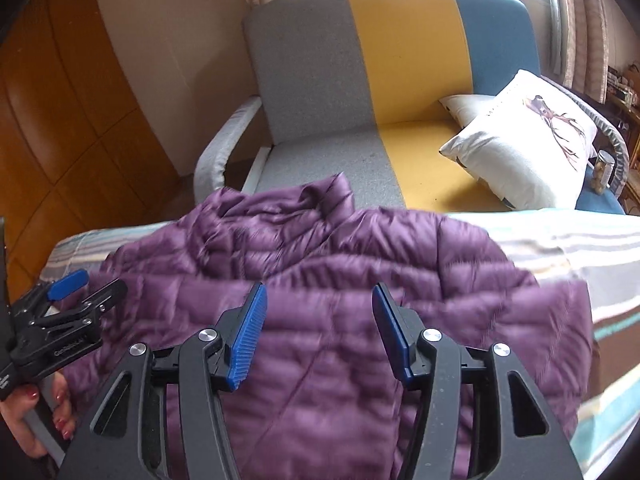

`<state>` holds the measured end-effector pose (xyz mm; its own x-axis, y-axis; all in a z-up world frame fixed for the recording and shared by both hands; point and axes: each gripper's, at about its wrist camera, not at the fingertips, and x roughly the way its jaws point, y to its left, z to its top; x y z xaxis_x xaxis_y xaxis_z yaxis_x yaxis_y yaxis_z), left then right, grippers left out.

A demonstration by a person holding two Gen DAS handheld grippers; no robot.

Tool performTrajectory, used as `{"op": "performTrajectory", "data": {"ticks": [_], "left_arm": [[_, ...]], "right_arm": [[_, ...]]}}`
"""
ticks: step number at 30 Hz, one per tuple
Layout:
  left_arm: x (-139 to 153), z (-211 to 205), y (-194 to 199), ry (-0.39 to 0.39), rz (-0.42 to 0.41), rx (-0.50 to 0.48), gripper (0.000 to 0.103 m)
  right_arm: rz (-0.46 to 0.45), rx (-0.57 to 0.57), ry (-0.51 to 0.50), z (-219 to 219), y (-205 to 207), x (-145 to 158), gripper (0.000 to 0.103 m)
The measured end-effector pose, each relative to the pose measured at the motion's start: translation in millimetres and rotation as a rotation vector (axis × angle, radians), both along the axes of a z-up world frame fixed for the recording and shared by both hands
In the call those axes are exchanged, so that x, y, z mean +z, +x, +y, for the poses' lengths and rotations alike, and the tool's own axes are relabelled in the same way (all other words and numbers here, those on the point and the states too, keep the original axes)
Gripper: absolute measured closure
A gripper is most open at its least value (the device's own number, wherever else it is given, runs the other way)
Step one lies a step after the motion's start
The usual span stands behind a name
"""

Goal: Fold large clothes

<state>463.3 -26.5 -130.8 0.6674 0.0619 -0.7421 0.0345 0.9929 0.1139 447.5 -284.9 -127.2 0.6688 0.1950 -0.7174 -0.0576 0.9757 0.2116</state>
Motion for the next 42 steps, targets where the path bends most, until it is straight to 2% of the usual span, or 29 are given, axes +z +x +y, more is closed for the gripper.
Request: {"op": "performTrajectory", "data": {"ticks": [3,7,10,15,20,22,23,24,25,28,31,34,42], "left_arm": [[-4,-4,-27,0.007,0.002,-0.01,0.019],[-20,-6,-40,0.035,0.036,0.007,0.019],[-32,-4,-39,0.045,0.037,0.025,0.017],[-48,1,-26,0.01,0.054,0.039,0.013],[-47,0,-29,0.02,0.047,0.041,0.013],[-37,4,-37,0.0,0.056,0.042,0.012],[-32,7,-42,-0.001,0.052,0.048,0.006],[-26,10,-49,0.001,0.042,0.054,0.002],[-18,16,-62,-0.001,0.021,0.054,0.002],[-4,25,-88,-0.013,0.007,0.025,0.002],[5,42,-120,-0.083,0.007,-0.017,0.002],[9,63,-154,-0.145,-0.009,-0.029,0.002],[-6,111,-235,-0.195,0.036,-0.028,0.002]], "right_arm": [[-0.005,0.022,-0.024,10,-28,-3,0.048],[0.019,0.036,-0.082,20,-43,-18,0.048],[0.028,-0.019,-0.118,17,-42,-30,0.048],[0.026,-0.039,-0.11,12,-37,-53,0.048],[0.03,-0.039,-0.137,13,-37,-51,0.047],[0.047,-0.038,-0.101,9,-40,-40,0.047],[0.043,-0.04,-0.065,5,-46,-32,0.047],[0.035,-0.037,-0.027,2,-53,-23,0.044],[0.034,-0.031,-0.005,-1,-60,-16,0.037],[0.018,-0.015,0.017,-6,-86,5,0.037],[0.019,0.0,0.035,-18,-118,17,0.037],[0.027,0.016,0.048,-30,-155,23,0.037],[0.072,-0.005,0.016,-75,-257,16,0.037]]}}
